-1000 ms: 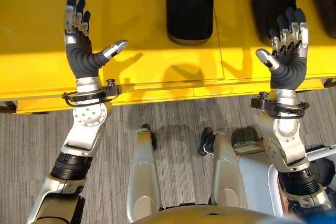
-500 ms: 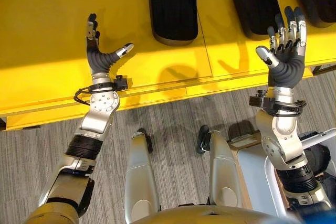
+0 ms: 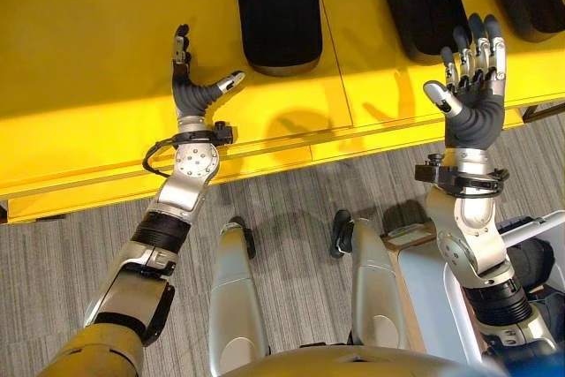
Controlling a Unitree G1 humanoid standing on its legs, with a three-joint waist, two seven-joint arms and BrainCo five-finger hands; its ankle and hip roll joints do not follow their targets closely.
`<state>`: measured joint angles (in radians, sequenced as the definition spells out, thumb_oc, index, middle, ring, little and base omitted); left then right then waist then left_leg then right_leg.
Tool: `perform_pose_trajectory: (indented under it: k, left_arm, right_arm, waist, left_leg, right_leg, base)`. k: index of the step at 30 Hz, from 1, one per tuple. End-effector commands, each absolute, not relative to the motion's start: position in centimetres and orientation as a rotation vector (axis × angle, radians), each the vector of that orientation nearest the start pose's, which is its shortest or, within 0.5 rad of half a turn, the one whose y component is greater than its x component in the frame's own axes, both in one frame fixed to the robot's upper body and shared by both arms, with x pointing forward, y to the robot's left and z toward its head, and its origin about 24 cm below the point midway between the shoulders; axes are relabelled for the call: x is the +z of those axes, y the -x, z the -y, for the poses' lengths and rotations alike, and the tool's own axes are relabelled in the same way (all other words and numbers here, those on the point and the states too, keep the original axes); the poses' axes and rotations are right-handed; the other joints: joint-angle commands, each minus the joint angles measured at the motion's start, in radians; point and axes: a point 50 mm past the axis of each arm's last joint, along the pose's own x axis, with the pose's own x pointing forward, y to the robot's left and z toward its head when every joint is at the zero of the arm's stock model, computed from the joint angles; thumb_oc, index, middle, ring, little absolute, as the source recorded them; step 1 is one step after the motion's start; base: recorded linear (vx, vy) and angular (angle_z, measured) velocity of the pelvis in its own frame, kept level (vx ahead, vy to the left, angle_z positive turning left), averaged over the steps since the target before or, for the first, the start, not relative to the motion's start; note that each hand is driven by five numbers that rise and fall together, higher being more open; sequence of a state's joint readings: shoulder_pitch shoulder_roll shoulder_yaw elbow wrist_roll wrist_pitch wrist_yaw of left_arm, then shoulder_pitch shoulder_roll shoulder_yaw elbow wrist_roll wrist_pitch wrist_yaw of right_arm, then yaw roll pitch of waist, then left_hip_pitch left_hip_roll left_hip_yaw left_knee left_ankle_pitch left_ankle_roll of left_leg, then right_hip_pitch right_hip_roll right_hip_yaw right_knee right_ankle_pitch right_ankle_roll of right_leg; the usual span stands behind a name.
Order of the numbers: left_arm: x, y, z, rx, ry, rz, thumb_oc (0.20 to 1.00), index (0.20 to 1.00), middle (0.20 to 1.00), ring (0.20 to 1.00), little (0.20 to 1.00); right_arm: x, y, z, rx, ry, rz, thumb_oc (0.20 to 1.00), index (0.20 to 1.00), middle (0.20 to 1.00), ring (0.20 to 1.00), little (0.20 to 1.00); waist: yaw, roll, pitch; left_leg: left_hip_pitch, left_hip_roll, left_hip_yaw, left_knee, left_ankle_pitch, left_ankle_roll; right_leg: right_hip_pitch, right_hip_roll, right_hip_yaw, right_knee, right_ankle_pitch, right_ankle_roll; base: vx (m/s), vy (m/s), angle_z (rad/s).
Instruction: Move parts from the plastic box to the shelf.
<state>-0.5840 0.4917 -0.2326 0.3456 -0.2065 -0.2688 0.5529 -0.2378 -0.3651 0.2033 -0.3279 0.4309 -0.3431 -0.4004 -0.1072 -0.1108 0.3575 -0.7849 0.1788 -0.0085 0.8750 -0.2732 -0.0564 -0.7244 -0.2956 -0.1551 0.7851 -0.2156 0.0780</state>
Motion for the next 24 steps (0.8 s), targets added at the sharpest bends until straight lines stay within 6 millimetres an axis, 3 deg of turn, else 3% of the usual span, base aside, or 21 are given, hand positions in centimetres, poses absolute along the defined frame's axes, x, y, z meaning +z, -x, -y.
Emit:
perform_pose_trajectory:
  k: [1,4,5,6,8,10,11,12,13,14,16,18,19,21,22,24]
  left_arm:
    - [16.8,-35.0,-17.7,0.239,-0.221,0.514,1.0,1.0,1.0,1.0,1.0]
    - [16.7,-35.4,-17.5,0.24,-0.218,0.499,1.0,1.0,1.0,1.0,1.0]
    - [16.6,-35.5,-17.4,0.24,-0.216,0.493,1.0,1.0,1.0,1.0,1.0]
    - [16.7,-35.6,-17.2,0.237,-0.217,0.49,1.0,1.0,1.0,1.0,1.0]
    - [16.6,-35.7,-17.1,0.233,-0.218,0.486,1.0,1.0,1.0,1.0,1.0]
    - [16.7,-35.8,-16.9,0.228,-0.215,0.487,1.0,1.0,1.0,1.0,1.0]
    - [16.7,-35.9,-16.7,0.223,-0.215,0.488,1.0,1.0,1.0,1.0,1.0]
    - [16.7,-35.9,-16.6,0.22,-0.215,0.487,1.0,1.0,1.0,1.0,1.0]
    - [16.8,-35.9,-16.5,0.216,-0.215,0.489,1.0,1.0,1.0,1.0,1.0]
    - [16.8,-35.9,-16.4,0.212,-0.215,0.488,1.0,1.0,1.0,1.0,1.0]
    - [16.7,-36.0,-16.2,0.206,-0.214,0.487,1.0,1.0,1.0,1.0,1.0]
    - [16.6,-36.0,-16.1,0.202,-0.214,0.484,1.0,1.0,1.0,1.0,1.0]
    - [16.5,-36.0,-16.0,0.197,-0.214,0.482,1.0,1.0,1.0,1.0,1.0]
    - [16.5,-36.0,-15.7,0.185,-0.216,0.48,1.0,1.0,1.0,1.0,1.0]
    - [16.5,-36.0,-15.7,0.184,-0.217,0.482,1.0,1.0,1.0,1.0,1.0]
    - [16.4,-36.0,-15.1,0.159,-0.231,0.478,1.0,1.0,1.0,1.0,1.0]
  right_arm:
    - [21.3,-23.8,15.8,0.026,-0.328,0.887,1.0,1.0,1.0,1.0,1.0]
    - [21.3,-23.8,15.8,0.025,-0.329,0.886,1.0,1.0,1.0,1.0,1.0]
    - [21.2,-23.8,15.8,0.025,-0.332,0.884,1.0,1.0,1.0,1.0,1.0]
    - [21.2,-23.7,15.8,0.026,-0.335,0.886,1.0,1.0,1.0,1.0,1.0]
    - [21.1,-23.7,15.8,0.027,-0.331,0.88,1.0,1.0,1.0,1.0,1.0]
    - [21.1,-23.7,15.9,0.027,-0.328,0.878,1.0,1.0,1.0,1.0,1.0]
    - [21.1,-23.6,15.9,0.025,-0.328,0.88,1.0,1.0,1.0,1.0,1.0]
    - [21.1,-23.6,15.9,0.025,-0.327,0.879,1.0,1.0,1.0,1.0,1.0]
    - [21.1,-23.6,16.0,0.023,-0.328,0.883,1.0,1.0,1.0,1.0,1.0]
    - [21.1,-23.6,15.9,0.024,-0.325,0.883,1.0,1.0,1.0,1.0,1.0]
    - [21.1,-23.6,16.0,0.024,-0.328,0.883,1.0,1.0,1.0,1.0,1.0]
    - [21.1,-23.5,16.0,0.024,-0.332,0.882,1.0,1.0,1.0,1.0,1.0]
    - [21.0,-23.5,16.0,0.024,-0.334,0.881,1.0,1.0,1.0,1.0,1.0]
    - [21.0,-23.5,16.0,0.026,-0.332,0.88,1.0,1.0,1.0,1.0,1.0]
    - [21.1,-23.5,16.0,0.025,-0.332,0.882,1.0,1.0,1.0,1.0,1.0]
    - [21.1,-23.5,16.0,0.027,-0.33,0.882,1.0,1.0,1.0,1.0,1.0]
  waist:
    - [-0.014,0.016,-0.018]
    - [-0.017,0.013,-0.02]
    - [-0.017,0.014,-0.022]
    - [-0.021,0.011,-0.02]
    - [-0.023,0.012,-0.022]
    - [-0.025,0.011,-0.023]
    - [-0.027,0.01,-0.019]
    - [-0.027,0.011,-0.022]
    - [-0.028,0.009,-0.02]
    - [-0.029,0.011,-0.023]
    - [-0.03,0.01,-0.021]
    - [-0.031,0.011,-0.024]
    - [-0.032,0.01,-0.021]
    - [-0.032,0.012,-0.024]
    - [-0.033,0.01,-0.021]
    - [-0.034,0.011,-0.02]
  left_leg:
    - [0.0,0.074,-0.053,-0.08,0.055,-0.056]
    - [-0.003,0.076,-0.055,-0.079,0.056,-0.056]
    - [0.009,0.083,-0.055,-0.07,0.026,-0.062]
    - [-0.003,0.08,-0.053,-0.075,0.053,-0.056]
    - [0.007,0.086,-0.053,-0.066,0.024,-0.062]
    - [0.006,0.087,-0.054,-0.065,0.024,-0.063]
    - [-0.005,0.082,-0.053,-0.072,0.053,-0.057]
    - [0.006,0.088,-0.053,-0.066,0.025,-0.063]
    - [-0.006,0.083,-0.054,-0.073,0.053,-0.058]
    - [0.005,0.089,-0.054,-0.066,0.024,-0.064]
    - [-0.01,0.085,-0.054,-0.07,0.051,-0.058]
    - [0.0,0.091,-0.053,-0.059,0.021,-0.063]
    - [-0.011,0.086,-0.052,-0.066,0.049,-0.058]
    - [-0.003,0.09,-0.052,-0.056,0.02,-0.063]
    - [-0.015,0.085,-0.052,-0.062,0.048,-0.057]
    - [-0.019,0.084,-0.049,-0.059,0.047,-0.056]
  right_leg:
    - [0.062,-0.036,0.038,-0.047,0.01,0.054]
    - [0.057,-0.035,0.039,-0.046,0.011,0.054]
    - [0.066,-0.032,0.041,-0.035,-0.014,0.06]
    - [0.055,-0.032,0.043,-0.042,0.01,0.054]
    - [0.062,-0.03,0.045,-0.031,-0.015,0.06]
    - [0.061,-0.029,0.047,-0.031,-0.015,0.061]
    - [0.051,-0.031,0.047,-0.04,0.009,0.054]
    - [0.061,-0.029,0.047,-0.031,-0.015,0.061]
    - [0.049,-0.03,0.047,-0.04,0.01,0.054]
    - [0.059,-0.029,0.047,-0.031,-0.014,0.061]
    - [0.046,-0.031,0.047,-0.038,0.01,0.054]
    - [0.055,-0.028,0.049,-0.026,-0.016,0.061]
    - [0.044,-0.029,0.049,-0.034,0.009,0.055]
    - [0.053,-0.028,0.049,-0.022,-0.017,0.061]
    - [0.043,-0.029,0.049,-0.032,0.008,0.055]
    - [0.037,-0.03,0.052,-0.032,0.009,0.054]
  base:
    - [0.0,0.0,0.0]
    - [0.03,-0.007,0.0]
    - [0.01,-0.006,-0.03]
    - [0.09,-0.013,-0.05]
    - [0.05,-0.008,-0.07]
    - [-0.03,0.004,-0.08]
    - [0.01,-0.001,-0.05]
    - [-0.08,0.008,-0.02]
    - [0.09,-0.017,-0.01]
    - [0.0,0.0,0.0]
    - [0.0,0.0,0.0]
    - [0.0,0.0,0.0]
    - [0.0,0.0,0.0]
    - [0.0,0.0,0.0]
    - [-0.08,0.007,0.0]
    - [-0.04,0.006,0.0]
